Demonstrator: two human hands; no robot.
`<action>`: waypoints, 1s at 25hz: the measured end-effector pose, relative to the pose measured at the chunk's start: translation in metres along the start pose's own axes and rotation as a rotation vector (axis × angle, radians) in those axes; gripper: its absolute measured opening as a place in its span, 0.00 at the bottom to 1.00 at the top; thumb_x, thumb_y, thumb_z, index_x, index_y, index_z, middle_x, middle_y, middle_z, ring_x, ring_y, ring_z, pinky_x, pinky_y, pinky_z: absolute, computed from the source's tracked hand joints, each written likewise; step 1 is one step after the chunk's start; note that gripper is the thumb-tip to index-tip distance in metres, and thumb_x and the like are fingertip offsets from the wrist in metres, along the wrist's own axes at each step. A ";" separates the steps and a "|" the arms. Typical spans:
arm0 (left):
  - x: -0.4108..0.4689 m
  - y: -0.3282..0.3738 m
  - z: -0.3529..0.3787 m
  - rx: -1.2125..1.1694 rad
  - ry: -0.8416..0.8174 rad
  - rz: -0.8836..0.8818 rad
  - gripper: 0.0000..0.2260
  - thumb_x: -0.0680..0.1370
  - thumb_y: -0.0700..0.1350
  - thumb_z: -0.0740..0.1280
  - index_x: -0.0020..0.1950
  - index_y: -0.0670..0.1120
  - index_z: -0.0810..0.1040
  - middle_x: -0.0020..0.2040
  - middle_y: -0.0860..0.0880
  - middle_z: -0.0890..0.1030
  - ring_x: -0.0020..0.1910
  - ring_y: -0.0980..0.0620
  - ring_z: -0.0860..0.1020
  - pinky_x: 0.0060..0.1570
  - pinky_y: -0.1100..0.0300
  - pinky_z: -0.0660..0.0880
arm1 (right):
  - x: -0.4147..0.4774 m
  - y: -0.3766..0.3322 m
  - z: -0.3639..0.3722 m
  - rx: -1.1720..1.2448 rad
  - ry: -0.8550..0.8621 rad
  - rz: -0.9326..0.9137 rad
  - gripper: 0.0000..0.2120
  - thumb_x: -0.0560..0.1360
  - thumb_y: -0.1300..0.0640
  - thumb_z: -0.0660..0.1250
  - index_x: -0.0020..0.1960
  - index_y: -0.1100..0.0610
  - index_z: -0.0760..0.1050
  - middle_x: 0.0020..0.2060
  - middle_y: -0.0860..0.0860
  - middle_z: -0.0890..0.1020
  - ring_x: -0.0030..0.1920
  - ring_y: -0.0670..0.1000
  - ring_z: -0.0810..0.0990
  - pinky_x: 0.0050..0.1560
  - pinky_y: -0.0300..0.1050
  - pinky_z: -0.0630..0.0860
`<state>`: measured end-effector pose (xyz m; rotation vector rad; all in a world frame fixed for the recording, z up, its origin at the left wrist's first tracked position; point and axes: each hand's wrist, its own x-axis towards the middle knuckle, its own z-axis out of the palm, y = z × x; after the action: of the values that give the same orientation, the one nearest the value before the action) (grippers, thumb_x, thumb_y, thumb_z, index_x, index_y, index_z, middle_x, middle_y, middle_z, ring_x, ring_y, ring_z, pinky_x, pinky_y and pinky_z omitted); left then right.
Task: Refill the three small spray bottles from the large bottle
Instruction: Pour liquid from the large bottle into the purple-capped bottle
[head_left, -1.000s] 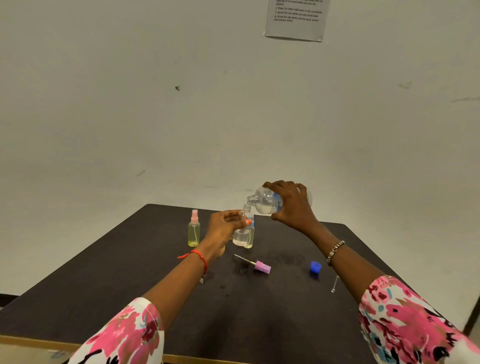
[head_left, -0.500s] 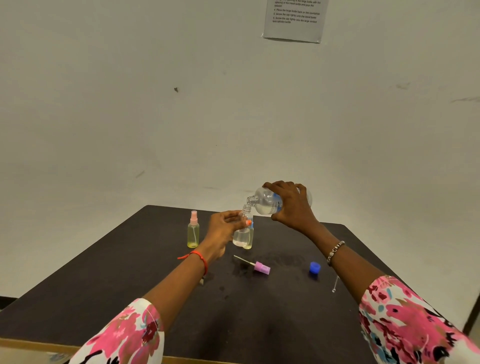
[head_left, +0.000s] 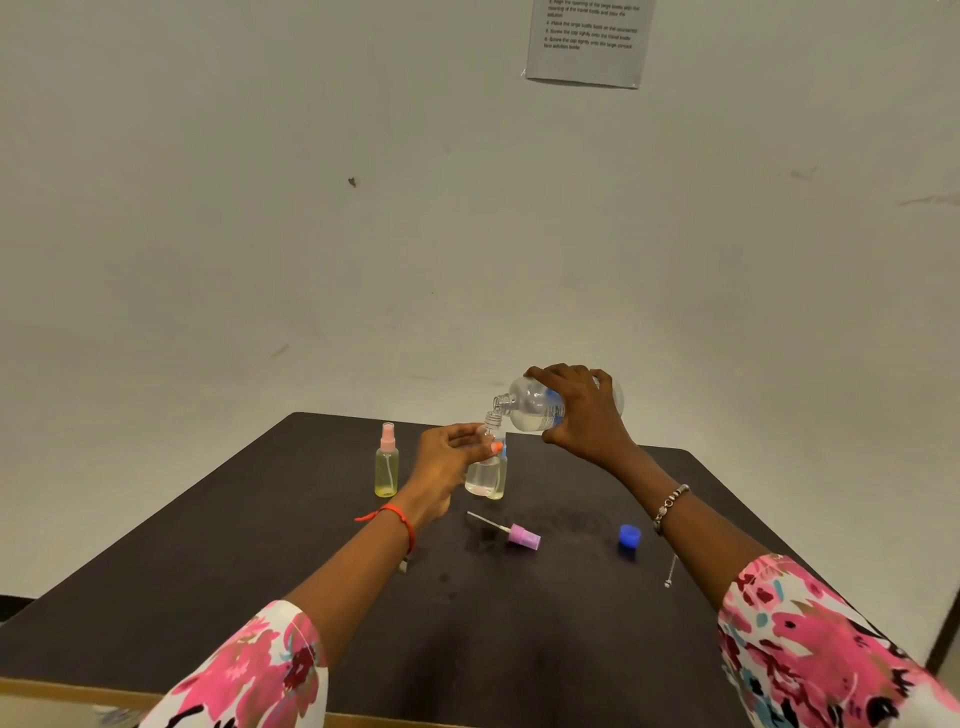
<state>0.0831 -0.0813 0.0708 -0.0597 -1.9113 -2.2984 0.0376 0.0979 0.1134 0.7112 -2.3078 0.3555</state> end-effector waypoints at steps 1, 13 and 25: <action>0.000 0.000 0.000 -0.002 -0.001 0.002 0.19 0.68 0.34 0.72 0.59 0.38 0.75 0.52 0.42 0.80 0.53 0.46 0.78 0.41 0.60 0.76 | 0.000 0.000 0.000 -0.003 0.001 -0.003 0.32 0.62 0.59 0.74 0.65 0.54 0.70 0.59 0.56 0.77 0.61 0.59 0.73 0.66 0.60 0.57; 0.001 0.000 0.000 0.000 0.005 0.003 0.19 0.68 0.34 0.72 0.59 0.38 0.75 0.52 0.43 0.80 0.52 0.47 0.78 0.44 0.58 0.76 | 0.001 0.001 0.002 -0.017 -0.002 -0.005 0.32 0.62 0.58 0.74 0.64 0.54 0.70 0.59 0.56 0.77 0.60 0.59 0.73 0.66 0.61 0.57; 0.001 -0.002 -0.001 0.021 0.013 0.013 0.19 0.68 0.34 0.72 0.58 0.39 0.76 0.51 0.44 0.80 0.53 0.47 0.77 0.53 0.50 0.76 | 0.000 0.000 0.001 -0.022 0.007 -0.009 0.31 0.62 0.59 0.74 0.64 0.53 0.70 0.58 0.55 0.78 0.60 0.58 0.73 0.66 0.60 0.57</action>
<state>0.0816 -0.0821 0.0689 -0.0547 -1.9227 -2.2646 0.0367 0.0974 0.1129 0.7082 -2.2982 0.3269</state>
